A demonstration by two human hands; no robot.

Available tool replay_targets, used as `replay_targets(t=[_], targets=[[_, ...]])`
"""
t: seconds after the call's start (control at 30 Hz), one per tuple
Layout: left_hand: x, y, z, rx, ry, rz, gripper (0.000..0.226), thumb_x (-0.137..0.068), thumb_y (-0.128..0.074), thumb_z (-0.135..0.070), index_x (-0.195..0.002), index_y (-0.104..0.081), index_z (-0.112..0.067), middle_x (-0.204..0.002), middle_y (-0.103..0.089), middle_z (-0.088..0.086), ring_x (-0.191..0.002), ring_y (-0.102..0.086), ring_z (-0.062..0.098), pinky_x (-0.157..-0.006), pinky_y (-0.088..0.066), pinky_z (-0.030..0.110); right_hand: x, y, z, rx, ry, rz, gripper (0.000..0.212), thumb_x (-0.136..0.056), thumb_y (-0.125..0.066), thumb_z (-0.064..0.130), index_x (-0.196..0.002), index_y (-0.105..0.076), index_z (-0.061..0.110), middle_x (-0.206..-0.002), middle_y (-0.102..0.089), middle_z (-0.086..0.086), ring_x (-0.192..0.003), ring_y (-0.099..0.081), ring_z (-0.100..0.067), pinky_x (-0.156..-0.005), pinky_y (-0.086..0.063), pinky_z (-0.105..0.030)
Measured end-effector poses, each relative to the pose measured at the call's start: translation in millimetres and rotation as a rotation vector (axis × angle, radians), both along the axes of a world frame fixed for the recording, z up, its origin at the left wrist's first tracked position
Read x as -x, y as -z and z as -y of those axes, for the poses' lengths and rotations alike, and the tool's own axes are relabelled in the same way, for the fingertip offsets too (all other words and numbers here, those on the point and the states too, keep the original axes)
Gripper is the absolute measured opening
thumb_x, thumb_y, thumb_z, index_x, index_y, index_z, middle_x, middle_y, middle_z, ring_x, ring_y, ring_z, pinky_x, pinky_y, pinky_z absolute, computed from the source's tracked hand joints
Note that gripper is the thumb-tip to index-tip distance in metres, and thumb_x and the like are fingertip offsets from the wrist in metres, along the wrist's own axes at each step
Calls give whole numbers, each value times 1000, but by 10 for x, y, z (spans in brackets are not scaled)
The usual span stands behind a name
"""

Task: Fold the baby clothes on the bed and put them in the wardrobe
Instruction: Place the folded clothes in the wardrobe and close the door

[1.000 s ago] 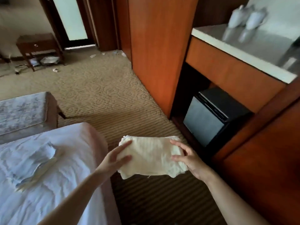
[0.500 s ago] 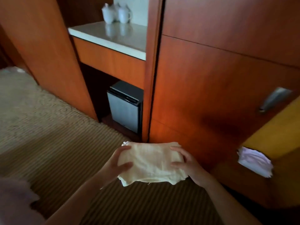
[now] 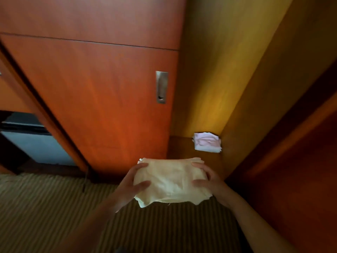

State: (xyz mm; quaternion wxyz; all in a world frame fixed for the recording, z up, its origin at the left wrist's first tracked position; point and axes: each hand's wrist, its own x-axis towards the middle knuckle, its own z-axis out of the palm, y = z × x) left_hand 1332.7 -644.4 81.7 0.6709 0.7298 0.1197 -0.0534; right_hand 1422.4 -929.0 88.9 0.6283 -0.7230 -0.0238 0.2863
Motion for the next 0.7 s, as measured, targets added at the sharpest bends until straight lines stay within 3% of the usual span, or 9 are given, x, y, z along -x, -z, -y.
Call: replay_targets(t=[0.17, 0.27, 0.4, 0.47, 0.57, 0.7], targets=[[-695, 136, 600, 13, 129, -11, 52, -84, -72, -3, -128, -53, -23, -127, -50, 2, -105, -56, 15, -71, -55, 23, -254, 46, 723, -18, 167, -60, 55, -76, -79, 8, -120, -64, 37, -127, -52, 2, -113, -56, -23, -86, -57, -40], [-1136, 244, 902, 21, 172, -21, 52, -78, -77, -10, -123, -55, -24, -126, -52, 5, -102, -56, 14, -72, -55, 22, -495, 103, 1019, -34, 245, -62, 60, -66, -83, 12, -119, -65, 33, -125, -56, 1, -111, -59, -20, -79, -57, -32], [-1842, 439, 1273, 9, 204, -7, 59, -68, -79, -24, -122, -55, -24, -123, -53, -3, -101, -55, 5, -73, -50, 13, -1062, 246, 1348, -38, 293, -67, 66, -59, -79, 14, -121, -64, 28, -123, -58, 4, -108, -60, -13, -72, -54, -23], [-2223, 599, 1434, 19, 218, -24, 55, -74, -78, -17, -122, -54, -25, -123, -52, -7, -101, -54, 2, -74, -49, 12, -1408, 377, 1512, -30, 313, -75, 65, -59, -81, 14, -120, -65, 30, -124, -59, 3, -110, -61, -14, -75, -54, -25], [-2768, 874, 1681, 11, 214, -49, 50, -84, -71, 1, -125, -54, -21, -124, -52, -2, -101, -54, 5, -76, -50, 12, -1921, 618, 1755, -29, 347, -94, 61, -68, -80, 2, -122, -64, 27, -122, -60, 2, -109, -61, -13, -75, -54, -25], [-3365, 1305, 1995, 16, 201, -73, 56, -70, -77, -13, -121, -57, -25, -125, -51, -2, -103, -54, 7, -75, -49, 12, -2511, 1098, 2021, -21, 378, -127, 62, -69, -79, -5, -122, -64, 23, -121, -61, 1, -108, -61, -14, -74, -53, -23]])
